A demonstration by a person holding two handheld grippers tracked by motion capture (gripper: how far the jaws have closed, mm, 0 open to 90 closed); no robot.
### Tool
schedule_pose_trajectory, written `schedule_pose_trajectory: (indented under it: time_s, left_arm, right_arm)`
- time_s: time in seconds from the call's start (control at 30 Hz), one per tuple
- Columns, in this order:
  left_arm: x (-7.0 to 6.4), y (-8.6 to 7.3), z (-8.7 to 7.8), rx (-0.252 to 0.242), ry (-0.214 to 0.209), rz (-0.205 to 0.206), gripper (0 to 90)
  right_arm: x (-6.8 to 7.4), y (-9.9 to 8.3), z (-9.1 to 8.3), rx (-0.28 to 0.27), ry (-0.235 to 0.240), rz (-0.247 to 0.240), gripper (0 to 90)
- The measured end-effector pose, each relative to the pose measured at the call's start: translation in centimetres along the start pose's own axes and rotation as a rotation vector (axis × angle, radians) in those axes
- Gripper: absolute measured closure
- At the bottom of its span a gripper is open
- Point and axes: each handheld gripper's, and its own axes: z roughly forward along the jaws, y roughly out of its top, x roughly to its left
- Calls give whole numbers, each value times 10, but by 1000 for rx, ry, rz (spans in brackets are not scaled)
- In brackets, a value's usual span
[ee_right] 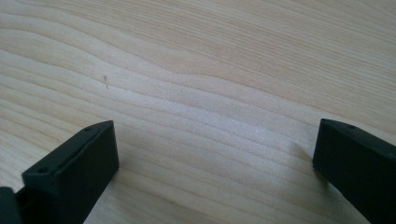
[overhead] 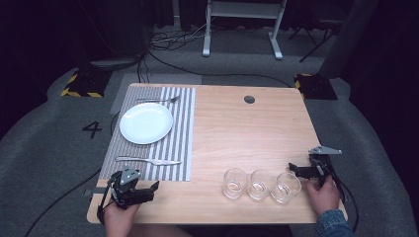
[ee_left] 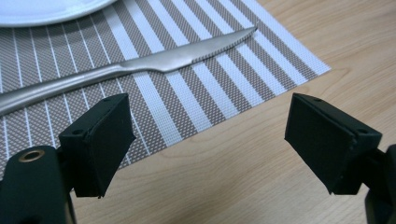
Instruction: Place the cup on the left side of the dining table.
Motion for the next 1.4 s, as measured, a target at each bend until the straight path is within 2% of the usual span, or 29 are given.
schedule_pose_trajectory:
  time_s: [0.13,0.33,0.4,0.47,0.5,0.53,0.67,0.93,1.13,1.4]
  left_arm:
    - [-3,8,-9,-34,-27,-29,156]
    - [-10,18,-24,-55,-25,-22,157]
    - [-11,21,-27,-82,-64,-47,158]
    - [-11,24,-33,-127,-144,-81,158]
    - [-11,26,-35,-144,-163,-83,158]
    - [-13,27,-38,-152,-166,-82,158]
    - [-21,34,-46,-142,-126,-41,158]
    - [-25,39,-54,-159,-111,-26,158]
    - [-26,43,-53,-151,-117,-35,159]
    - [-34,51,-46,-153,-135,2,158]
  right_arm:
    - [0,0,0,0,0,0,5]
    - [0,0,0,0,0,0,5]
    - [0,0,0,0,0,1,5]
    - [0,0,0,0,0,0,5]
    - [0,0,0,0,0,0,5]
    - [0,0,0,0,0,0,5]
    - [0,0,0,0,0,0,5]
    - [0,0,0,0,0,0,5]
    - [0,0,0,0,0,0,5]
    - [0,0,0,-1,0,-1,5]
